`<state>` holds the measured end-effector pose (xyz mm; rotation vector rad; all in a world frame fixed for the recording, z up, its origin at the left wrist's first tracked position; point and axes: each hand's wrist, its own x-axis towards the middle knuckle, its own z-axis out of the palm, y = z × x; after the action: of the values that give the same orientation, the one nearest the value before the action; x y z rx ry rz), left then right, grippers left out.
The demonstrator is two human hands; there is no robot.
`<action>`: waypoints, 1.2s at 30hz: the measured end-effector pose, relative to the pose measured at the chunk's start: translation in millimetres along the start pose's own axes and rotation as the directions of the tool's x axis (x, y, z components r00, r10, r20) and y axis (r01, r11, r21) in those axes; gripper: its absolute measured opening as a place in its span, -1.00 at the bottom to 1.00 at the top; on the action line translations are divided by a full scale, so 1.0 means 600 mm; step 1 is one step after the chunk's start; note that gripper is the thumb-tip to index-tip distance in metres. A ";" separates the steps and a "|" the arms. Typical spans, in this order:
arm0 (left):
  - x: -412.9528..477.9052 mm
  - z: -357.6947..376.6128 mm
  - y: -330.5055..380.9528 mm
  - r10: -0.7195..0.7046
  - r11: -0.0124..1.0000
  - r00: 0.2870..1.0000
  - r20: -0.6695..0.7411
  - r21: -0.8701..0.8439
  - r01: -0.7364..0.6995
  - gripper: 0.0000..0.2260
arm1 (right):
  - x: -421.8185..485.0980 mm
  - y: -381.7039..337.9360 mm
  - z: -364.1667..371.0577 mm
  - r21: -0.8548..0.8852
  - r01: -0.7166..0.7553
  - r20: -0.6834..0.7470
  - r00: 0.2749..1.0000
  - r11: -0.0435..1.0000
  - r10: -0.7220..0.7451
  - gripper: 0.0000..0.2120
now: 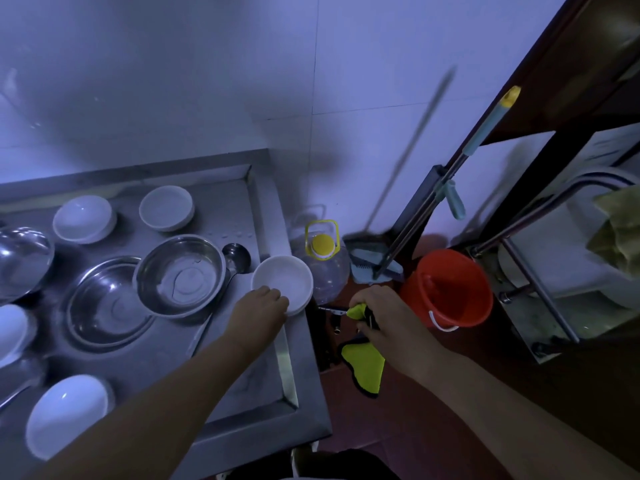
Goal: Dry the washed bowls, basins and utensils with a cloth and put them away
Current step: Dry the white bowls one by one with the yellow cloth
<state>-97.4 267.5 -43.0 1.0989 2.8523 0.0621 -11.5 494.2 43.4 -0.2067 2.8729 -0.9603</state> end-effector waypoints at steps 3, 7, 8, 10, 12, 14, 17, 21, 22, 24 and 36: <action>-0.001 0.005 -0.003 -0.013 1.000 1.000 -0.005 -0.005 0.013 -0.68 | 0.002 -0.006 0.005 -0.005 0.016 0.010 1.000 1.000 -0.016 -0.69; -0.015 -0.002 -0.006 -0.031 0.999 0.998 -0.051 -0.035 0.030 -0.67 | 0.013 -0.020 0.018 0.008 0.055 0.010 0.998 0.998 -0.055 -0.69; -0.023 -0.009 -0.008 -0.043 0.998 0.996 -0.082 -0.044 0.040 -0.67 | 0.019 -0.028 0.022 0.011 0.071 0.013 0.997 0.997 -0.072 -0.70; -0.047 -0.024 -0.014 -0.073 0.996 0.987 -0.140 -0.059 0.065 -0.66 | 0.033 -0.052 0.033 0.021 0.119 0.023 0.993 0.993 -0.120 -0.72; -0.083 -0.035 -0.030 -0.122 0.992 0.976 -0.183 -0.063 0.112 -0.65 | 0.048 -0.082 0.049 0.029 0.178 0.027 0.984 0.984 -0.179 -0.75; -0.133 -0.042 -0.053 -0.214 0.976 0.956 -0.200 -0.086 0.201 -0.64 | 0.061 -0.118 0.065 0.046 0.209 0.037 0.977 0.977 -0.211 -0.79; -0.228 -0.047 -0.100 -0.371 0.927 0.908 -0.194 -0.131 0.351 -0.61 | 0.075 -0.179 0.094 0.091 0.268 0.079 0.958 0.959 -0.275 -0.76; -0.353 -0.038 -0.175 -0.585 0.809 0.807 -0.077 -0.120 0.575 -0.56 | 0.090 -0.256 0.147 0.122 0.298 0.152 0.937 0.947 -0.314 -0.76; -0.383 -0.031 -0.196 -0.645 0.759 0.764 -0.014 -0.125 0.638 -0.57 | 0.093 -0.271 0.163 0.122 0.288 0.173 0.936 0.950 -0.306 -0.76; -0.437 -0.011 -0.238 -0.769 0.609 0.630 0.111 -0.175 0.774 -0.63 | 0.098 -0.302 0.193 0.115 0.269 0.205 0.936 0.956 -0.288 -0.75; -0.542 0.070 -0.362 -0.682 0.243 0.466 0.564 -0.427 0.871 -0.88 | 0.094 -0.441 0.397 -0.097 0.185 0.352 0.926 0.978 -0.140 -0.76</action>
<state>1.4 -111.5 -78.6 -0.5299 2.3713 0.7514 -7.9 135.2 11.0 -0.5732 2.6223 -0.6784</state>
